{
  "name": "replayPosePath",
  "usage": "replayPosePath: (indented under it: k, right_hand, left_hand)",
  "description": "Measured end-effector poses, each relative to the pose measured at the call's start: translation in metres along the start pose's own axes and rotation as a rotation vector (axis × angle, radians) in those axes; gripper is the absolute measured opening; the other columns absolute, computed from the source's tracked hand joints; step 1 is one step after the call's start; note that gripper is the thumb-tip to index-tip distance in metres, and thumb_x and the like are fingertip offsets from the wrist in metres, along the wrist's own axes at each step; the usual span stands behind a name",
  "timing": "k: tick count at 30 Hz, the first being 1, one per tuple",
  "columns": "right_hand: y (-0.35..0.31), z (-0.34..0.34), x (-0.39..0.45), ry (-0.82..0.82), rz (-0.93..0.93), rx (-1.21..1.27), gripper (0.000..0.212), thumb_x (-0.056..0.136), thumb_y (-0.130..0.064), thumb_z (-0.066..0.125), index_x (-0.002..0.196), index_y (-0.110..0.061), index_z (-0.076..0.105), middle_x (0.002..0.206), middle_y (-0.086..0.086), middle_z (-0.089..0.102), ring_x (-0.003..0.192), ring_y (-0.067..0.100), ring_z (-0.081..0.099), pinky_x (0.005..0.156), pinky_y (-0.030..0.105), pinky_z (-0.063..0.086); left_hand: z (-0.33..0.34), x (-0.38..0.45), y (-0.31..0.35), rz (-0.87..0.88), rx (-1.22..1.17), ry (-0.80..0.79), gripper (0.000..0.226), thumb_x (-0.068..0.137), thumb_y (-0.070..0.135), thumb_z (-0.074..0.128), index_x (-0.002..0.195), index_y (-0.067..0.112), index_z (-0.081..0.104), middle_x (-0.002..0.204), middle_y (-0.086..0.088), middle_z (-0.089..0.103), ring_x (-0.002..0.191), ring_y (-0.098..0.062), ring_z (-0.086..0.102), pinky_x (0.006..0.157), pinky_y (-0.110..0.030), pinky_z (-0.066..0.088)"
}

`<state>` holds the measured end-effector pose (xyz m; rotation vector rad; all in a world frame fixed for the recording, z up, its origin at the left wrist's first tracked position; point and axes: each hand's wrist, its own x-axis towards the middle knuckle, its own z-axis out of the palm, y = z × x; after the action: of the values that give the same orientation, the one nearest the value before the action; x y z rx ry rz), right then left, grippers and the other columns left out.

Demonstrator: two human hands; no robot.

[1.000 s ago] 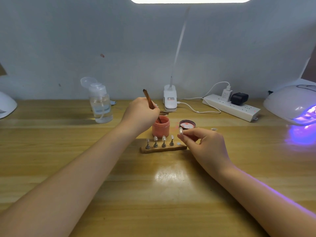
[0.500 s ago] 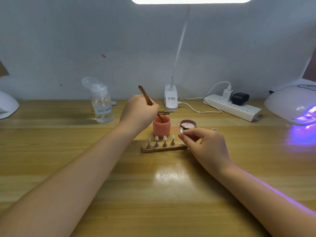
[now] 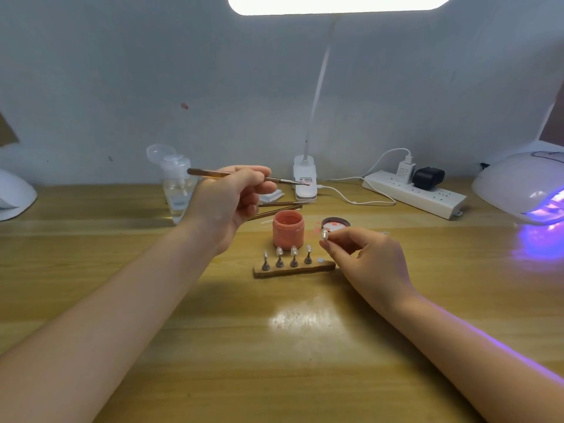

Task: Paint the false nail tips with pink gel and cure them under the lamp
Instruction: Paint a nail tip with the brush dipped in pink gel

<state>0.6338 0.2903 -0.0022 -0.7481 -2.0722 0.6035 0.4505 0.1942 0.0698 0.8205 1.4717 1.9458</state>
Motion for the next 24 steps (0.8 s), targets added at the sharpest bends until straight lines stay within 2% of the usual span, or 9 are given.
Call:
replayPosePath:
  k: [3,6,9,15,19,24]
  right_hand:
    - [0.0,-0.001,0.001,0.004,0.011,0.036,0.011,0.083,-0.021,0.074,0.093,-0.019,0.077,0.082,-0.008,0.073,0.075,0.005,0.065,0.073,0.032,0.054]
    - [-0.001,0.0,0.0,0.003,0.016,0.063,0.011,0.083,-0.018,0.074,0.093,-0.018,0.077,0.082,-0.009,0.072,0.075,0.005,0.065,0.073,0.031,0.054]
    - [0.0,0.0,0.0,0.005,0.005,0.073,0.01,0.083,-0.017,0.073,0.093,-0.017,0.077,0.08,-0.01,0.072,0.072,0.006,0.065,0.07,0.031,0.053]
    - [0.003,0.0,0.0,0.023,-0.03,0.094,0.01,0.083,-0.021,0.073,0.093,-0.023,0.075,0.08,-0.015,0.07,0.071,0.006,0.063,0.067,0.032,0.053]
    - [0.005,0.0,0.001,0.029,-0.038,0.103,0.011,0.083,-0.022,0.073,0.094,-0.023,0.074,0.083,-0.015,0.07,0.074,0.007,0.065,0.071,0.036,0.054]
    - [0.006,0.001,0.0,0.039,-0.066,0.113,0.014,0.083,-0.02,0.073,0.096,-0.021,0.075,0.086,-0.009,0.073,0.076,0.011,0.066,0.072,0.04,0.055]
  left_hand:
    - [-0.005,-0.014,-0.004,0.054,-0.026,-0.123,0.009,0.085,0.018,0.069,0.087,0.011,0.074,0.08,-0.008,0.074,0.061,-0.008,0.063,0.054,-0.019,0.051]
    - [-0.008,-0.033,-0.018,0.215,0.068,-0.179,0.017,0.079,0.029,0.072,0.087,0.014,0.075,0.082,-0.01,0.074,0.068,-0.014,0.067,0.061,-0.021,0.054]
    - [-0.005,-0.052,-0.032,0.376,0.2,-0.187,0.008,0.086,0.018,0.064,0.092,0.015,0.069,0.08,-0.004,0.074,0.071,-0.014,0.069,0.064,-0.021,0.054]
    - [-0.004,-0.069,-0.041,0.597,0.454,-0.239,0.017,0.084,0.011,0.062,0.097,0.021,0.068,0.087,0.014,0.072,0.082,-0.005,0.068,0.07,-0.012,0.049]
    - [-0.003,-0.072,-0.046,0.698,0.565,-0.237,0.024,0.085,0.009,0.064,0.107,0.017,0.066,0.096,0.007,0.07,0.089,-0.008,0.067,0.076,-0.019,0.053]
    - [-0.003,-0.072,-0.051,0.77,0.65,-0.215,0.022,0.086,0.011,0.064,0.107,0.01,0.069,0.095,0.002,0.071,0.089,-0.009,0.067,0.075,-0.026,0.055]
